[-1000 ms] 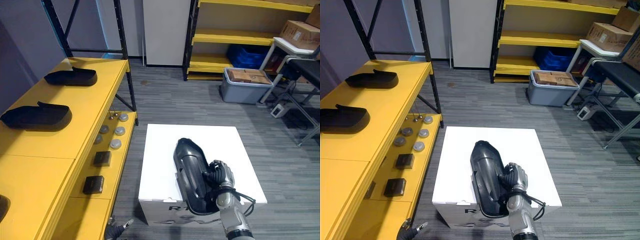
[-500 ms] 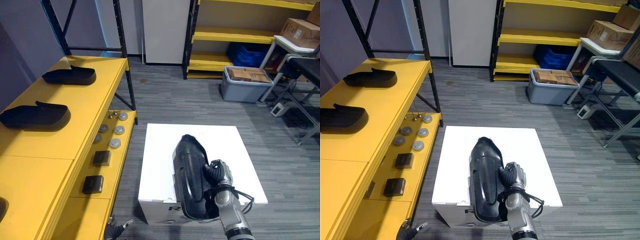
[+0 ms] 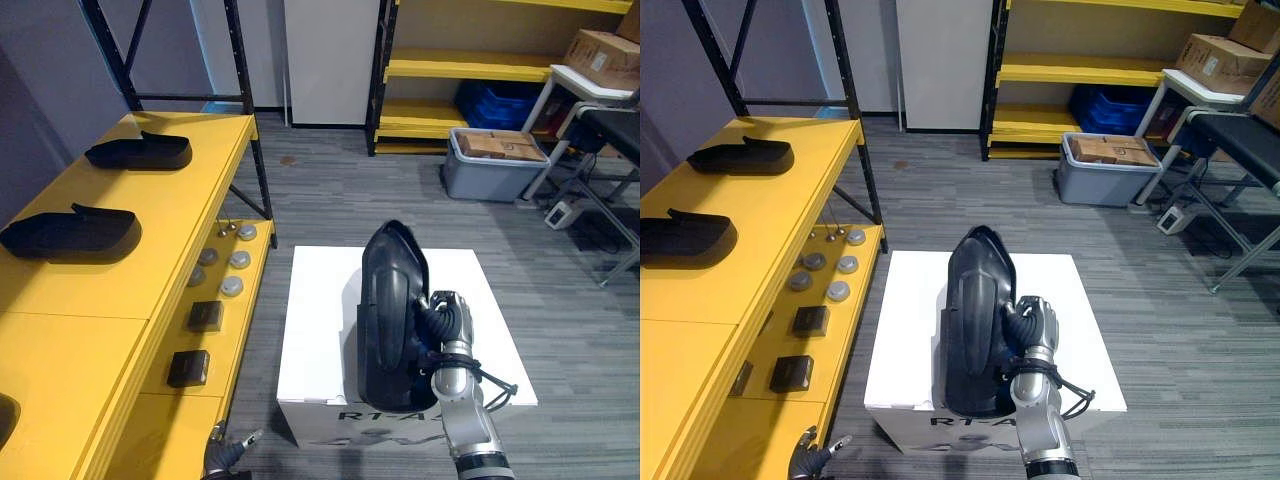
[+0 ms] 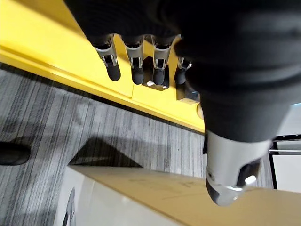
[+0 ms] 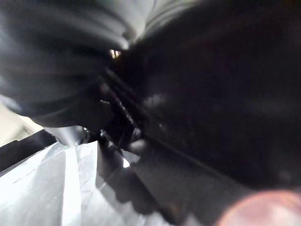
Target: Walk over and take plastic housings, then place them on the shelf
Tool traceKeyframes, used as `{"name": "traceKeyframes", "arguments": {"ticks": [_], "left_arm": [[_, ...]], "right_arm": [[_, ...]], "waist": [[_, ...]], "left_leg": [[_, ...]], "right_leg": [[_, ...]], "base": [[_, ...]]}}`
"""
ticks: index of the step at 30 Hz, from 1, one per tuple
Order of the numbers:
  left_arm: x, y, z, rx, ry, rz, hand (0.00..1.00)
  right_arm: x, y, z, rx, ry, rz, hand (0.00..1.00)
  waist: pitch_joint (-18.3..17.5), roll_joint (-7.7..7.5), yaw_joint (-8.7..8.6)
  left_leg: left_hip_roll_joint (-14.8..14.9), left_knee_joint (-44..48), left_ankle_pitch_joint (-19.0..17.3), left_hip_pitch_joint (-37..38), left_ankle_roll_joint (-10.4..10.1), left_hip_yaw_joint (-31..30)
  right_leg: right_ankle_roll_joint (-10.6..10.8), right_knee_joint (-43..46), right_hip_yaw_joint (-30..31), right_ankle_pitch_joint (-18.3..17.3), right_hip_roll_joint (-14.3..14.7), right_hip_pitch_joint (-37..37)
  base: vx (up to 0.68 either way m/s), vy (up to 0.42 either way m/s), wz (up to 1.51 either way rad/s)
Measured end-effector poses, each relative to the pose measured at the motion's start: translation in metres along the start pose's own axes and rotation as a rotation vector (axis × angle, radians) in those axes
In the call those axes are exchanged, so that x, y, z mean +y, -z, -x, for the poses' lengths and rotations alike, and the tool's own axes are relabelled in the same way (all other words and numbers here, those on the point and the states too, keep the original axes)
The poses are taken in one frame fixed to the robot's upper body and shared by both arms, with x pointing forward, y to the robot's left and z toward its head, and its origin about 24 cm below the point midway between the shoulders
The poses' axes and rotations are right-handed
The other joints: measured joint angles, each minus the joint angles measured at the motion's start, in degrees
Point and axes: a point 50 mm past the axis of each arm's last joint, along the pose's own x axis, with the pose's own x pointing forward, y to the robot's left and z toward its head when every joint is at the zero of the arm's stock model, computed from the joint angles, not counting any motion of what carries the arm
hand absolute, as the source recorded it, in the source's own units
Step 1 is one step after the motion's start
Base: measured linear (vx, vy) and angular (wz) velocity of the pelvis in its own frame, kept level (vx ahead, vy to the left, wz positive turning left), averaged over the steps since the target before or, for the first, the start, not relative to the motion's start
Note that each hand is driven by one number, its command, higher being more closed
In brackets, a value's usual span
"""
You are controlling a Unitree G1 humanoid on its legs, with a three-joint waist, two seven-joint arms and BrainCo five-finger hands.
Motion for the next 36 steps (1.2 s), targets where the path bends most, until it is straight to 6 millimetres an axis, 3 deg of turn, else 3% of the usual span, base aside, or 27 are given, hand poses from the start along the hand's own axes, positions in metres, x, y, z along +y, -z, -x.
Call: {"name": "traceKeyframes", "arguments": {"ticks": [3,8,14,16,19,29,36], "left_arm": [[0.004,-0.022,0.001,-0.095,-0.036,0.051,0.00],[0.016,-0.089,0.013,-0.384,-0.114,0.155,0.00],[0.025,-0.167,0.048,-0.753,-0.141,0.259,0.00],[0.020,-0.194,0.069,-0.911,-0.097,0.300,0.00],[0.003,-0.215,0.090,-1.035,0.018,0.357,0.00],[-0.041,-0.237,0.116,-1.134,0.359,0.373,0.00],[-0.063,-0.236,0.114,-1.104,0.463,0.295,0.00]], "right_arm": [[-0.010,-0.014,-0.002,-0.059,0.057,-0.023,1.00],[-0.022,-0.032,-0.006,-0.143,0.129,-0.053,1.00],[-0.035,-0.054,-0.011,-0.231,0.193,-0.082,1.00],[-0.035,-0.059,-0.013,-0.249,0.195,-0.085,1.00],[-0.033,-0.067,-0.015,-0.279,0.193,-0.085,1.00],[-0.025,-0.091,-0.021,-0.391,0.137,-0.065,1.00],[-0.015,-0.093,-0.019,-0.401,0.090,-0.054,1.00]], "waist": [[0.03,0.03,0.18],[0.03,0.06,0.24],[-0.01,0.11,-0.04],[-0.07,0.21,-0.03],[-0.36,0.58,-0.08],[-0.65,0.82,-0.43],[-1.64,0.81,-1.05]], "left_leg": [[0.12,0.11,-0.09,0.00,-0.03,0.12],[0.17,0.97,-0.67,-0.03,-0.02,0.88],[0.04,1.37,-0.95,0.01,0.12,1.09],[-0.08,1.38,-0.94,0.17,0.13,1.06],[-0.22,1.45,-0.94,0.28,0.15,1.05],[-0.17,1.63,-0.95,0.33,0.18,1.09],[-0.20,1.61,-0.94,0.20,0.20,1.16]], "right_leg": [[-0.02,0.00,0.04,-0.02,0.14,-0.02],[-0.05,0.00,0.83,-0.03,0.22,0.06],[-0.05,0.01,1.02,-0.03,0.08,0.23],[-0.04,0.01,0.95,-0.03,-0.04,0.39],[-0.03,0.01,0.91,-0.02,-0.21,0.55],[-0.02,0.01,0.96,0.02,-0.09,0.62],[-0.01,0.01,1.11,0.03,-0.11,0.43]], "base": [[0.00,0.000,0.00],[0.01,0.023,-0.08],[0.01,0.016,-0.02],[0.00,0.032,0.02],[-0.01,0.038,0.01],[0.00,0.010,0.00],[0.00,0.000,0.00]]}}
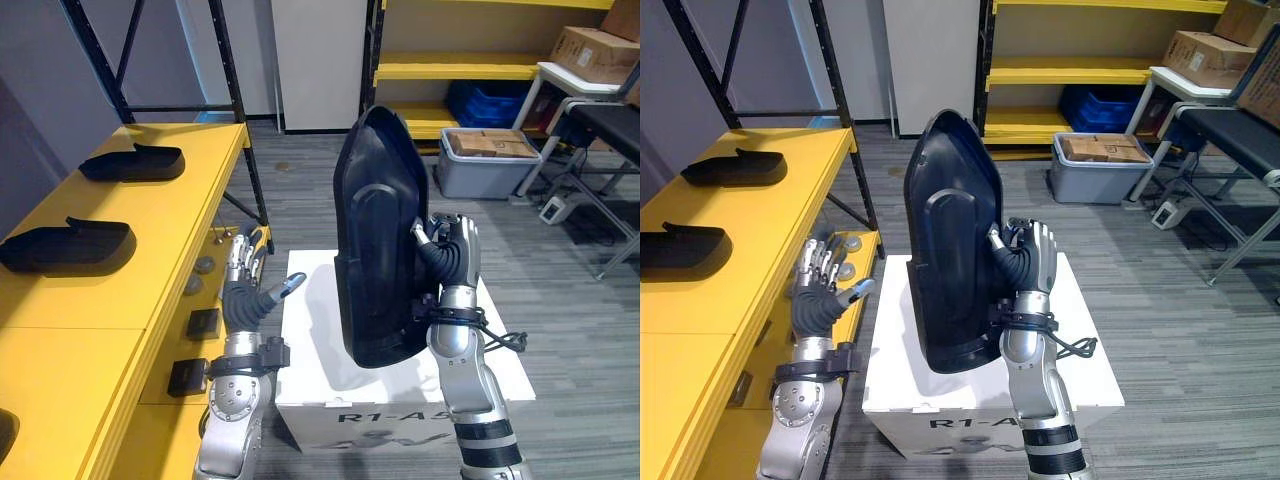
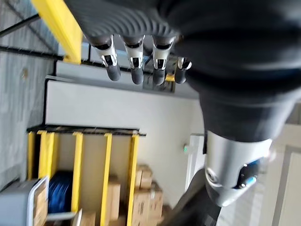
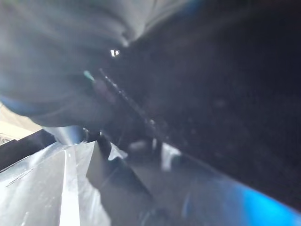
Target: Walk over and take plastic housings, then place them on the shelf
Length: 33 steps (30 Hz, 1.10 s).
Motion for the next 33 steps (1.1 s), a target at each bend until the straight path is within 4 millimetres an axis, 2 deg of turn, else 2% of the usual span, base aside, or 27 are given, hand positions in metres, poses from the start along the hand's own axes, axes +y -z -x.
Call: {"name": "traceKeyframes", "arguments": {"ticks": [4,10,20,33], "left_arm": [[-0.013,0.005,0.000,0.019,0.069,-0.028,0.00],[-0.017,0.013,-0.005,0.035,0.099,-0.117,0.00],[-0.024,0.034,0.000,0.116,0.147,-0.230,0.00],[-0.023,0.033,-0.001,0.114,0.115,-0.208,0.00]], "right_arm": [[0.005,0.003,0.002,0.014,-0.030,0.005,1.00],[0.002,0.007,0.001,0.016,-0.036,0.024,1.00],[0.009,0.011,0.012,0.043,-0.098,0.001,1.00],[0.022,0.023,0.023,0.080,-0.175,0.026,1.00]], "waist": [[-0.44,0.08,-0.45],[-0.59,0.23,-0.52],[-1.69,0.45,-0.45],[-2.22,0.49,-0.47]], "left_leg": [[0.03,0.00,-0.01,-0.04,0.01,0.04],[0.03,0.01,-0.01,-0.16,0.01,0.08],[0.08,0.02,-0.02,-0.86,0.02,0.34],[0.10,0.35,-0.14,-0.98,0.20,0.45]], "right_leg": [[0.01,0.00,0.07,0.02,0.06,-0.07],[-0.03,-0.01,0.15,0.08,0.20,-0.22],[-0.05,0.00,0.28,0.13,0.29,-0.98],[0.08,-0.01,0.30,0.40,0.27,-0.99]], "base": [[0.00,0.000,0.00],[0.00,0.000,0.00],[0.00,0.000,0.00],[0.00,0.000,0.00]]}}
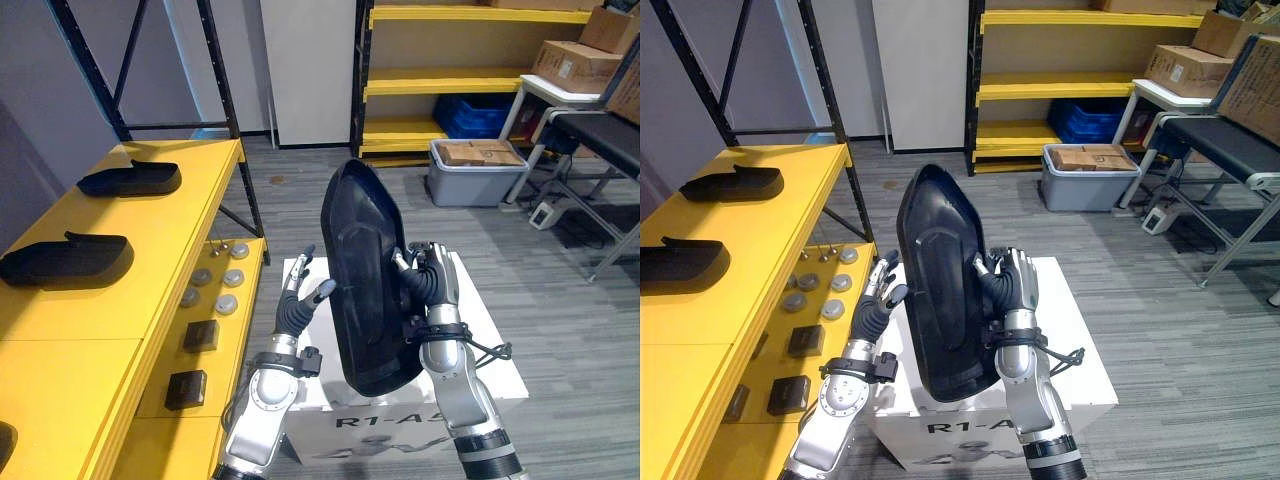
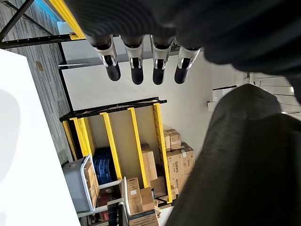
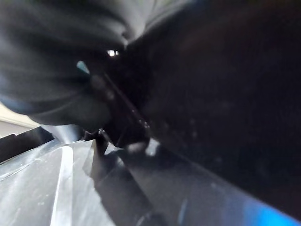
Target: Walk over and take plastic housings, then place them on the shelf
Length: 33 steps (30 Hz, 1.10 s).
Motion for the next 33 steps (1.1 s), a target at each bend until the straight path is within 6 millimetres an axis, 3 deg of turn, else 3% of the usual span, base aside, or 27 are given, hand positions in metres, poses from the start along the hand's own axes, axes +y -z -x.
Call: {"name": "traceKeyframes", "arguments": {"ticks": [6,33], "left_arm": [[0.004,-0.013,-0.002,-0.058,-0.056,0.026,0.00],[-0.002,-0.003,0.011,-0.012,-0.017,-0.014,0.00]], "right_arm": [[-0.006,0.008,0.000,0.040,0.036,0.000,1.00],[-0.014,0.009,-0.006,0.075,0.108,-0.070,1.00]], "waist": [[0.00,0.00,0.09],[0.55,-0.86,0.06]], "left_leg": [[-0.05,-0.02,0.04,-0.20,0.06,-0.44],[-0.14,-0.16,0.07,-0.32,0.11,-0.39]], "right_leg": [[0.01,0.01,-0.30,-0.02,-0.19,-0.05],[0.02,0.01,-0.22,-0.02,-0.29,-0.24]], "base": [[0.00,0.000,0.01],[0.00,0.000,0.00]]}}
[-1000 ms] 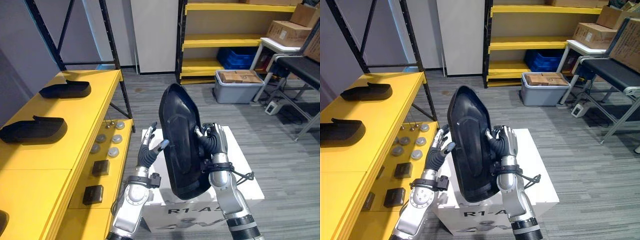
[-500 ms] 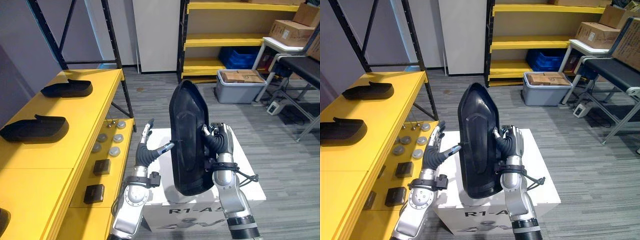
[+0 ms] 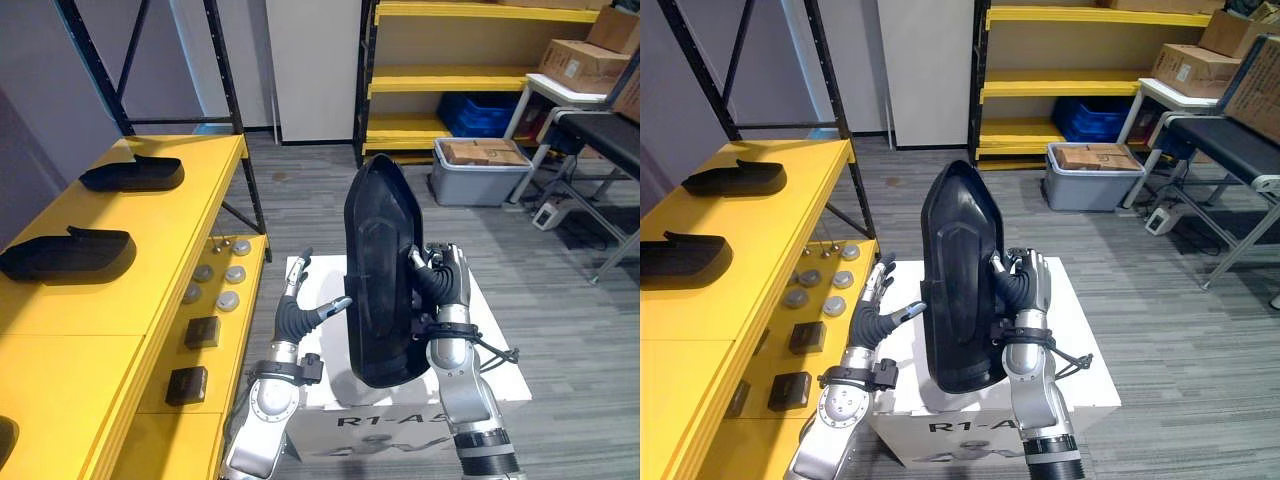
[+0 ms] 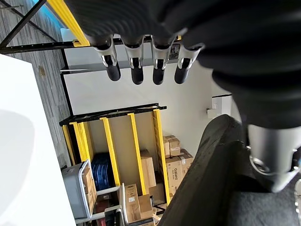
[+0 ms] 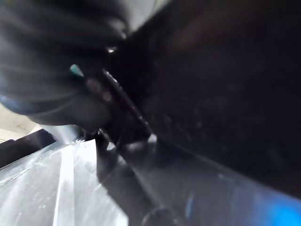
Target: Walk over and take plastic housings, then place them on the shelf
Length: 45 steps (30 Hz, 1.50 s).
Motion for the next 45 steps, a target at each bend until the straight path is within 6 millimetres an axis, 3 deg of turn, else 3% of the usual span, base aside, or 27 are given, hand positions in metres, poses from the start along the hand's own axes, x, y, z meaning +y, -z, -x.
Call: {"name": "traceKeyframes", "arguments": {"ticks": [14,21,35,36,45], "left_arm": [[-0.009,-0.002,0.005,-0.013,0.058,0.002,0.00],[-0.025,-0.007,0.008,-0.028,0.130,0.035,0.00],[-0.023,-0.007,0.009,-0.020,0.123,0.106,0.00],[-0.023,-0.007,0.009,-0.020,0.125,0.105,1.00],[-0.021,0.009,0.011,0.051,0.112,0.071,1.00]], "right_arm": [[-0.006,-0.005,-0.011,-0.030,0.036,0.043,1.00],[0.007,-0.010,-0.011,-0.058,-0.015,0.064,1.00],[0.015,-0.014,-0.017,-0.089,-0.054,0.094,1.00],[0.016,-0.017,-0.018,-0.099,-0.057,0.091,1.00],[0.019,-0.022,-0.017,-0.115,-0.065,0.075,1.00]], "waist": [[0.01,-0.09,0.09],[0.00,-0.11,0.07],[-0.09,-0.32,0.29],[-0.09,-0.32,0.27],[-0.13,-0.34,0.19]], "left_leg": [[0.00,0.02,0.01,-0.49,0.01,-0.03],[0.02,-0.01,0.00,-0.48,0.00,0.00],[-0.04,0.00,0.01,-0.57,0.01,-0.04],[-0.03,0.00,0.01,-0.56,0.01,-0.04],[0.02,-0.01,0.01,-0.46,0.01,0.20]], "right_leg": [[0.00,0.01,0.00,0.00,-0.05,-0.45],[0.00,0.01,0.05,0.00,-0.04,-0.46],[0.00,0.01,-0.05,0.00,-0.09,-0.49],[0.00,0.01,-0.05,0.00,-0.08,-0.49],[-0.01,0.01,0.17,0.03,-0.02,-0.49]], "base": [[0.00,0.000,0.00],[0.00,0.000,0.00],[0.00,0.000,0.00],[0.00,0.000,0.00],[0.00,0.000,0.00]]}}
